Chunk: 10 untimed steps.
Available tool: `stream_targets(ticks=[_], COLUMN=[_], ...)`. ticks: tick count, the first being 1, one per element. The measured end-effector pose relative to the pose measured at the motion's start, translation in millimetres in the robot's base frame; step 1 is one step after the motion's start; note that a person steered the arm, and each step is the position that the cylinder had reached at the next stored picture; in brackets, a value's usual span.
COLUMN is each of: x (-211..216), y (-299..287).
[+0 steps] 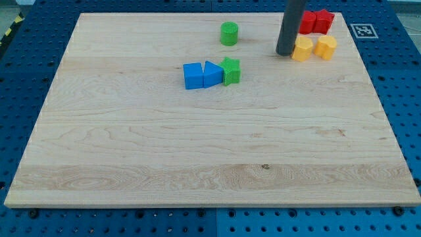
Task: Push the green circle into the right of the green star
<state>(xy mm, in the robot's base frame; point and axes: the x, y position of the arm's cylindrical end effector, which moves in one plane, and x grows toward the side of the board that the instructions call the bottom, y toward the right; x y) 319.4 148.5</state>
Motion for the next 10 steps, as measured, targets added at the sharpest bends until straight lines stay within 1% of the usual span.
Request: stream_targets(ticks=[3,4,5,6,7,8,10], x=[0.0,-10.4,-35.3,-48.8,-81.5,-97.4,-97.4], y=[4.0,-2.1,-14.6,-40.0,-87.8,-90.8,-91.7])
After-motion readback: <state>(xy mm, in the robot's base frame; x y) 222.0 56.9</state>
